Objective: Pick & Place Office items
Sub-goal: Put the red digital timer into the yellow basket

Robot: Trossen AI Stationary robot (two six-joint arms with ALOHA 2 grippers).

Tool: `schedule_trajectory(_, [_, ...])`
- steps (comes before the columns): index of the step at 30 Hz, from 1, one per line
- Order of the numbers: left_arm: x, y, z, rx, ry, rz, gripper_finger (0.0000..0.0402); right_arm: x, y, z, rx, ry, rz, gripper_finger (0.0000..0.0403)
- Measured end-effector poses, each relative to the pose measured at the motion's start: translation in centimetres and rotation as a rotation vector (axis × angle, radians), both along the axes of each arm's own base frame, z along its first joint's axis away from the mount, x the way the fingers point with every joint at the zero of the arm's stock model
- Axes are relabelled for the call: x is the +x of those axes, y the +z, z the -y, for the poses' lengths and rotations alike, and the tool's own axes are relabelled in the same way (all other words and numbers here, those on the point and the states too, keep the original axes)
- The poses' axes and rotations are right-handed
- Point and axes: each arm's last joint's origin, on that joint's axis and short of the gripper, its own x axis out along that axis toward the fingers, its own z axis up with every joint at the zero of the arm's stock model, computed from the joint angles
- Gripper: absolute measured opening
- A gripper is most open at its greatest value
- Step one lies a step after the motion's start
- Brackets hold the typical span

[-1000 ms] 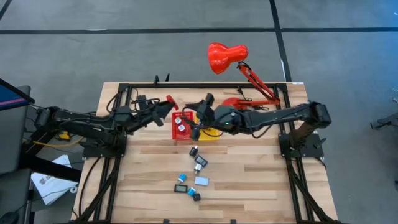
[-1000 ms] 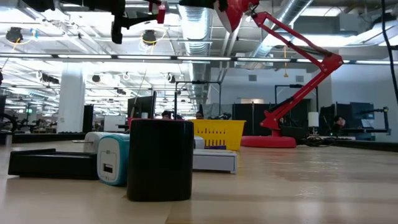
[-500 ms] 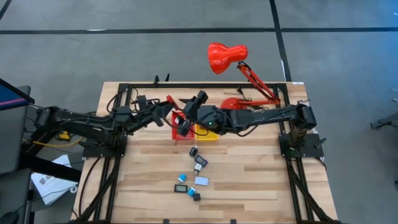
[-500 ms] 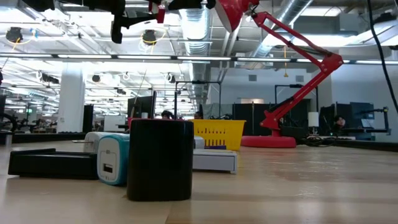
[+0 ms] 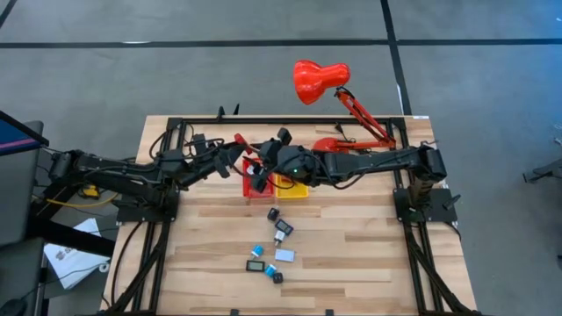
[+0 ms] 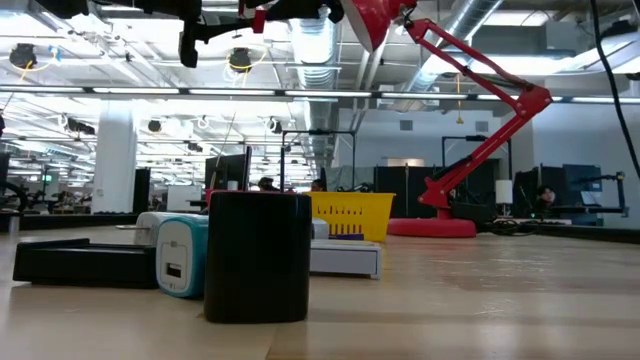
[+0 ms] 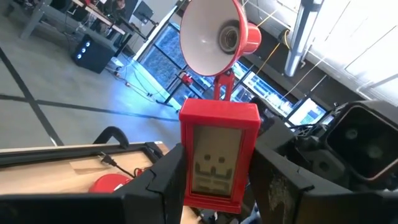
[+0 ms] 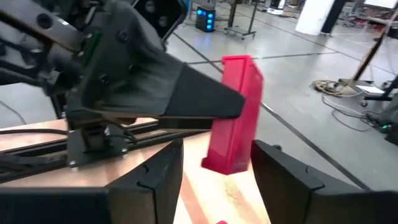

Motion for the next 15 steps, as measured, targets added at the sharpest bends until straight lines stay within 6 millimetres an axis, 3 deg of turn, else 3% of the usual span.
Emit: schedule_trajectory(15, [0.0, 0.06, 0.31, -0.007, -0.014, 0.01, 0.0145, 0.06, -0.01, 0.9, 0.021, 0.003, 0.007, 0.0128])
